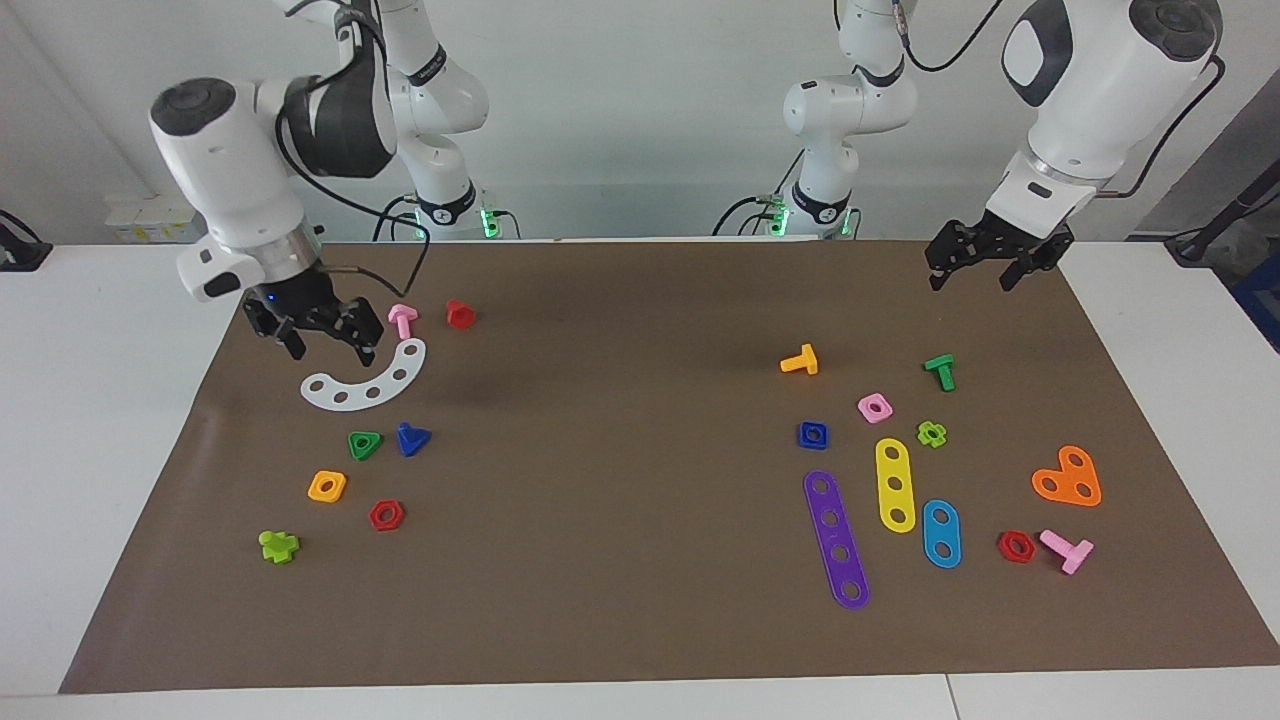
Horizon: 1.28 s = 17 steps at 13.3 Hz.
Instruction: Unscrew and place screws in storage area
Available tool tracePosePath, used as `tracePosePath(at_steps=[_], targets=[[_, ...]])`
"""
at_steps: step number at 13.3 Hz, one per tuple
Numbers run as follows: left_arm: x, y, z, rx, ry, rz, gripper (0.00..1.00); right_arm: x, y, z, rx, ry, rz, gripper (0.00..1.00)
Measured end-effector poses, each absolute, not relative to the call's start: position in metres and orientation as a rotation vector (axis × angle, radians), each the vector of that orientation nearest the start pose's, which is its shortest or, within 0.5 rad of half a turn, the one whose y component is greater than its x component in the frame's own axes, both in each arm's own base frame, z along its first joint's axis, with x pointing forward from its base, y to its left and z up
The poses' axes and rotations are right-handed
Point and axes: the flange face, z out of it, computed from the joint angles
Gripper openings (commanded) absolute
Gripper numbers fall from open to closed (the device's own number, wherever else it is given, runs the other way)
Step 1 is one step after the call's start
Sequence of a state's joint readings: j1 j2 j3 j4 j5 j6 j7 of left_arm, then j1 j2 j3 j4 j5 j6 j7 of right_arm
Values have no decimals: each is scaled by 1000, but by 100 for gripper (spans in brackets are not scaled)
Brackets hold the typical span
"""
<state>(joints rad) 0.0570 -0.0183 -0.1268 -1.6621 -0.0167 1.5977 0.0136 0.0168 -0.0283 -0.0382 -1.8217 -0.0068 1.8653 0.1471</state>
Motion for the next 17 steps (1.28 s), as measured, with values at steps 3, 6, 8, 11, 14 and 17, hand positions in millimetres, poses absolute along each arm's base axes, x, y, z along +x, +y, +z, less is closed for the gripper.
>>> tracePosePath(at_steps=[3,6,8,11,14,17], targets=[[547,-41,594,-3151,130,74,100,540,-16,601,-3145,268,-15,100],[547,-41,594,-3151,130,74,100,531,-15,635,-3146,273,16,100],[547,-41,594,-3151,130,74,100,529,-15,631,-3145,291,43,100],[547,-41,594,-3151,130,74,100,529,-14,626,-3146,292,63,100],[547,-40,594,-3151,130,74,100,530,-13,628,-3210,257,49,100],[547,-40,594,-3151,130,74,100,530,-13,632,-3198,256,37,100]])
